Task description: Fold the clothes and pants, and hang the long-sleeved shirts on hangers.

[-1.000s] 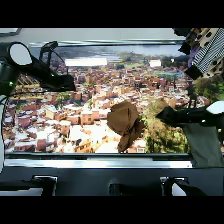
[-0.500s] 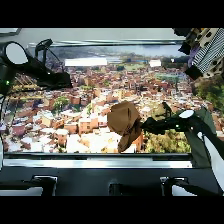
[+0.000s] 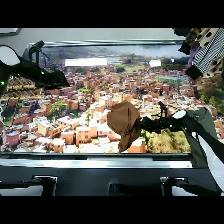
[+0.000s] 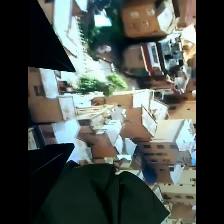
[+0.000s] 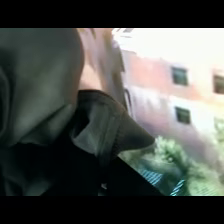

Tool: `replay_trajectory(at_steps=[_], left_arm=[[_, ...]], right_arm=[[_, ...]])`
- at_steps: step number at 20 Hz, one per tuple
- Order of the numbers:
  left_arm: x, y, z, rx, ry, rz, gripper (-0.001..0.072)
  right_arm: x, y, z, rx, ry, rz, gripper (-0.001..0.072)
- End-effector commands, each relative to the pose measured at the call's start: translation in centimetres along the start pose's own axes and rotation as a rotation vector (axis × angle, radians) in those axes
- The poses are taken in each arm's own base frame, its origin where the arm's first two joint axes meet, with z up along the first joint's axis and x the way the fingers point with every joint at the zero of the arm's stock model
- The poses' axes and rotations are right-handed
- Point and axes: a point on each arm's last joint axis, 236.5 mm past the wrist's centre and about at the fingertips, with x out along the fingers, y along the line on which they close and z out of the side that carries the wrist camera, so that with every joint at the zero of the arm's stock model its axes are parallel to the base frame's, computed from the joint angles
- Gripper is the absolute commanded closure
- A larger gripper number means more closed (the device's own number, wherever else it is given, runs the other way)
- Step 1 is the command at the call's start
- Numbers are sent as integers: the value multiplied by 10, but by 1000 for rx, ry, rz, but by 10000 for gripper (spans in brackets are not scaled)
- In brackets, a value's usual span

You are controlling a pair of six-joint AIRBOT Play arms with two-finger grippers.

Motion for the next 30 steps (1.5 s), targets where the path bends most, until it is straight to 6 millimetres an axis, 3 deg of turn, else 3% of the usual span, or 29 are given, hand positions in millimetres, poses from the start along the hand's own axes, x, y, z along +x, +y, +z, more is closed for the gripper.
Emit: replay_trajectory(at_steps=[1, 7, 11, 19, 23, 30], left_arm=[[47, -16, 2, -26, -33, -208, 195], [155, -65, -26, -80, 87, -474, 196], [202, -79, -61, -77, 193, -467, 196], [222, -114, -70, -27, 170, -463, 196], [229, -131, -62, 2, 162, -480, 196], [251, -138, -82, -21, 240, -481, 233]], right_arm=[[-7, 12, -12, -22, 36, 26, 682], [-19, 25, -27, -54, 80, 53, 681], [-20, 27, -34, -49, 109, 61, 681], [-21, 29, -40, -50, 135, 67, 681], [-21, 29, -40, -51, 136, 68, 681], [-21, 29, -40, -60, 135, 68, 681]])
